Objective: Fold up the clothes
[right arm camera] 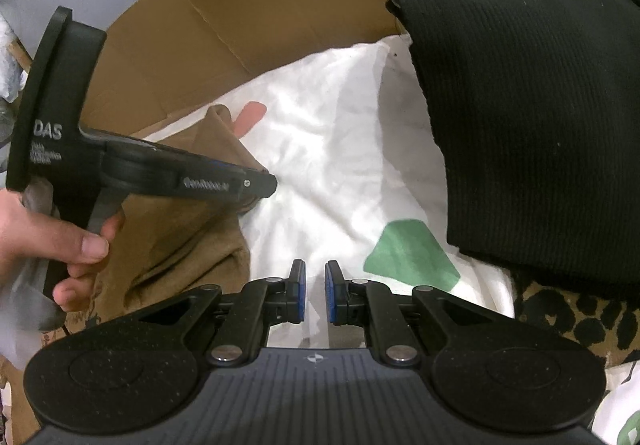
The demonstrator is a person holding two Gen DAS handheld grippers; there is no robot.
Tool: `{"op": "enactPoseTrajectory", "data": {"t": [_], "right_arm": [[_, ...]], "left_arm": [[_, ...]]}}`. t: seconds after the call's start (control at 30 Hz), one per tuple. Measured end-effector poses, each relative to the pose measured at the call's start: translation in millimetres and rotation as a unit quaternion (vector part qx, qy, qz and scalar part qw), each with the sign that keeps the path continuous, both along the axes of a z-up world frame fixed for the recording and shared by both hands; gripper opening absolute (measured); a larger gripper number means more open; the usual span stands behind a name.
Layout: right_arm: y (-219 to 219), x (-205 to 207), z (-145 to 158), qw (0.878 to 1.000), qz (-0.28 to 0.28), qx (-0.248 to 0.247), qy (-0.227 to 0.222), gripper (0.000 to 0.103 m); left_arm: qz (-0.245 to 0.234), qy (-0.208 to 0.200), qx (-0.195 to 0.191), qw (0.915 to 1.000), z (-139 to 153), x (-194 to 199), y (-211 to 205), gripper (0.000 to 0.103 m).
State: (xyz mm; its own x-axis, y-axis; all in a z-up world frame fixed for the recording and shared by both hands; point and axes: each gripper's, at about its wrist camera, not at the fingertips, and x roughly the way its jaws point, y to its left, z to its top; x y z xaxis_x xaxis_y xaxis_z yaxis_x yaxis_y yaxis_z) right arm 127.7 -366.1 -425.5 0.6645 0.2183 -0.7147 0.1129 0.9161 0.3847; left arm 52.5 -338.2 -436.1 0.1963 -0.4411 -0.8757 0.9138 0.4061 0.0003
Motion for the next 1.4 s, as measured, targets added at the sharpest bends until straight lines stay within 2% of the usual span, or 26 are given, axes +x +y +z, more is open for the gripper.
{"op": "enactPoseTrajectory", "data": {"t": [0.03,0.3,0.57,0.87,1.03,1.1,1.17,1.2,1.23,1.27,1.4], "right_arm": [[0,1,1,1.0,0.001,-0.001,-0.002,0.01],[4,11,16,1.0,0.019,-0.008,-0.014,0.01],[19,35,36,0.997,0.069,-0.032,-0.02,0.01],[37,72,59,0.989,0.134,-0.069,-0.017,0.01],[46,106,65,0.985,0.152,-0.082,-0.004,0.01],[51,121,66,0.983,0.159,-0.09,-0.003,0.011],[55,134,65,0.983,0.158,-0.09,-0.001,0.011],[56,139,64,0.984,0.157,-0.089,0.0,0.011],[58,143,63,0.984,0.155,-0.087,0.0,0.011],[60,147,61,0.984,0.154,-0.086,0.0,0.011],[66,151,55,0.984,0.158,-0.082,-0.001,0.011]], "left_arm": [[0.0,0.0,-0.004,1.0,5,1,3,0.004],[0.035,0.011,-0.049,0.9981,53,25,54,0.003],[0.096,0.029,-0.086,0.9913,72,62,107,0.003],[0.177,0.06,-0.126,0.9742,63,96,167,0.003],[0.188,0.095,-0.147,0.9665,40,115,181,0.005],[0.201,0.106,-0.158,0.961,30,121,185,0.014],[0.216,0.117,-0.178,0.9529,23,124,193,0.034],[0.22,0.122,-0.185,0.9502,19,125,195,0.04],[0.22,0.125,-0.188,0.9491,16,126,197,0.05],[0.22,0.128,-0.191,0.9482,12,127,198,0.055],[0.217,0.142,-0.188,0.9475,-1,133,197,0.056]]}}
